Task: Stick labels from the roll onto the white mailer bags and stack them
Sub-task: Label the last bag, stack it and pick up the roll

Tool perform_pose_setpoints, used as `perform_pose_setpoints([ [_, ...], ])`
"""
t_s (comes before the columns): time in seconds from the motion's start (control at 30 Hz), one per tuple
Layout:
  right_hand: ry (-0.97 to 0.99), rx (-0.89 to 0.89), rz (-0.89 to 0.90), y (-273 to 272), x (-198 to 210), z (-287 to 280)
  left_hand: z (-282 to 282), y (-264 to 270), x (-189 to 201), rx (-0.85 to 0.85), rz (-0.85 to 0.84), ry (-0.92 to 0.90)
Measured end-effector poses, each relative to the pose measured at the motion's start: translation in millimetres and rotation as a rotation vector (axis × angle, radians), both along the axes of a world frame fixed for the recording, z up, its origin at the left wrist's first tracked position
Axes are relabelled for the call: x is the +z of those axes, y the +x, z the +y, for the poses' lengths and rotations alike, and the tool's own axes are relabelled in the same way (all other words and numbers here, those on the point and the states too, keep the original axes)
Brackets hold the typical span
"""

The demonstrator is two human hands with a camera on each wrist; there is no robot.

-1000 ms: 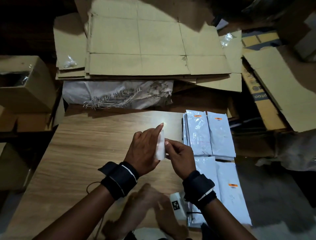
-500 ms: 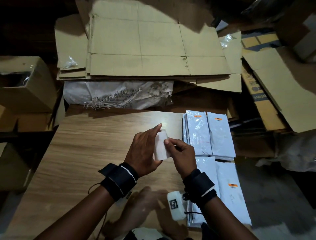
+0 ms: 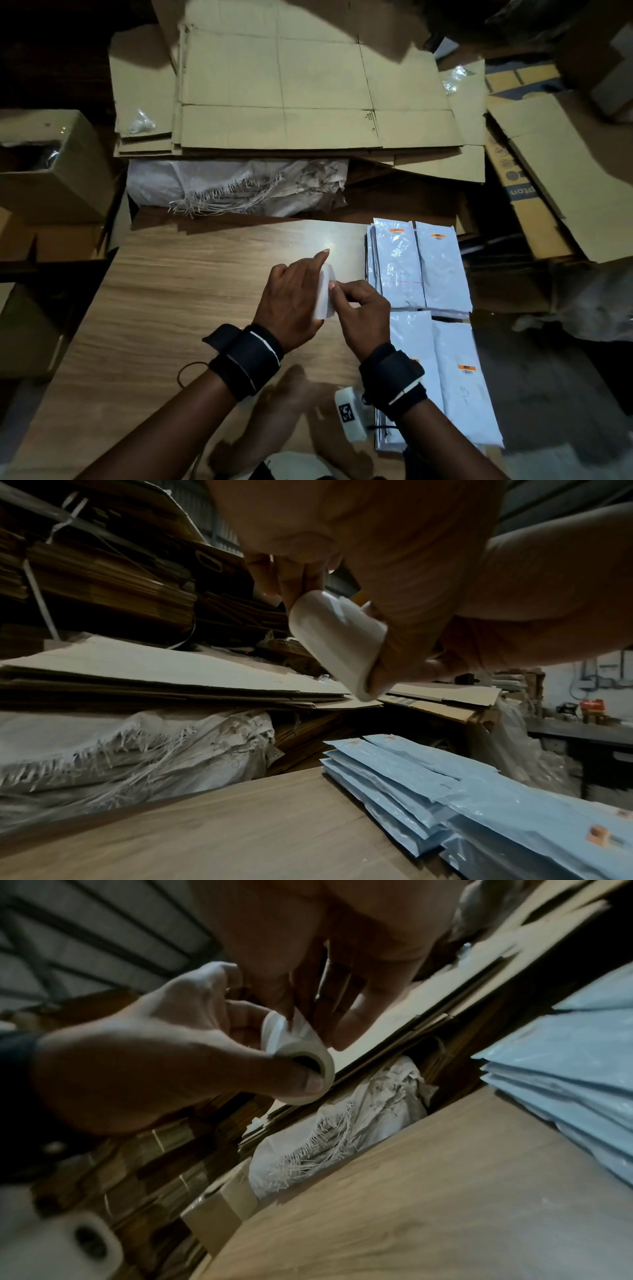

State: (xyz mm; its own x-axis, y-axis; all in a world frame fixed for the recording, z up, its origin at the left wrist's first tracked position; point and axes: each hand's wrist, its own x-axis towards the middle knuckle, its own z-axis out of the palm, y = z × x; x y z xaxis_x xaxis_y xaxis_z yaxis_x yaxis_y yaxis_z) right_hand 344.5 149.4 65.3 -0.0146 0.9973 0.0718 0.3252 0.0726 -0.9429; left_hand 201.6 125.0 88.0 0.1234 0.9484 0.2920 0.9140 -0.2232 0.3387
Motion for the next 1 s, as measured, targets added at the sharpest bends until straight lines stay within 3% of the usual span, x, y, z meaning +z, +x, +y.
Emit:
perform_pose_setpoints([
  [0.2, 0.036, 0.04, -0.228, -2, -8, -3, 3, 19, -9, 0.06, 0.141, 0.025],
  [0.47, -0.122, 0.066, -0.491, -6, -19, 13, 5, 22, -36, 0.024, 0.238, -0.009],
  [0.73, -0.242, -0.017, -0.344, -24, -51, 51, 16, 9, -61, -0.003, 0.258, -0.152],
  [1.0, -0.359, -0.159, -0.293, -26, -116, 79, -64, -63, -98, 0.069, 0.119, -0.361],
])
